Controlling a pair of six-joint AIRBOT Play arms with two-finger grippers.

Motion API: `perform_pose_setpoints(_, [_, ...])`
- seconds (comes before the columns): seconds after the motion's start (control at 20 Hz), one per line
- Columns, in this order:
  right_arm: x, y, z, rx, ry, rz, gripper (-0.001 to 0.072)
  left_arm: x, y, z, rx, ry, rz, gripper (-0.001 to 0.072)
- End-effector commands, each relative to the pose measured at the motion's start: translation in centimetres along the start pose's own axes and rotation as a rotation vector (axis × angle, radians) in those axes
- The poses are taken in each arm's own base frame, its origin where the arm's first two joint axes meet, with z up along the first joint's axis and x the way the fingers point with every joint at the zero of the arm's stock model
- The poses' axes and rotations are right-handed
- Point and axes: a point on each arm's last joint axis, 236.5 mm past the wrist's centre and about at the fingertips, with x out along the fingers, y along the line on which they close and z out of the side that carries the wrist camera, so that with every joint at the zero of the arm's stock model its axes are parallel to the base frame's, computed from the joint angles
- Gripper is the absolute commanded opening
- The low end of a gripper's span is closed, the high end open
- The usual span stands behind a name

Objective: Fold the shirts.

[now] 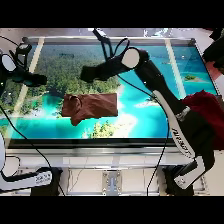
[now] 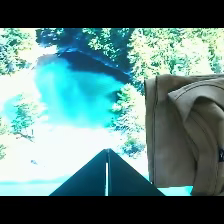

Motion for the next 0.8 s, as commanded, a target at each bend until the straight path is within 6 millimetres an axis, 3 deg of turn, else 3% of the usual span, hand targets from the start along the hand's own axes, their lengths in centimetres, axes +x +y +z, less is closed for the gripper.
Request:
perform_pose_setpoints(0.0, [-6.0,-14.6,-3.4,0.005,0.175,-0.451,0.0521,-0.1,-0.5,0.1,-0.037,-0.008,-0.044,0.0011])
perform_pose_setpoints(0.1, [-6.3,-20.2,-6.1,0.182,0.226,-0.477,0.0521,0.2,-1.4,0.2,-0.051,-0.01,-0.083,0.001])
perform_pose_setpoints(0.2, [-3.9,-22.9,-9.3,0.372,0.282,-0.352,0.0517,0.7,-2.2,0.3,-0.065,-0.004,-0.121,0.001])
perform_pose_setpoints(0.3, [-0.6,-23.2,-11.8,0.566,0.33,-0.133,0.0517,1.1,-2.5,0.2,-0.068,0.003,-0.133,0.001])
perform_pose_setpoints(0.45, [3.5,-23.5,-12.9,0.765,0.338,0.118,0.0525,1.4,-2.7,0.2,-0.065,0.009,-0.136,0.001])
perform_pose_setpoints(0.6, [7.3,-23.3,-14.1,0.842,0.357,0.185,0.0526,1.6,-2.7,0.1,-0.066,0.015,-0.136,0.001])
perform_pose_setpoints(0.75, [10.4,-21.8,-15.1,0.824,0.382,0.18,0.0526,1.7,-2.9,0.1,-0.064,0.017,-0.138,0.001])
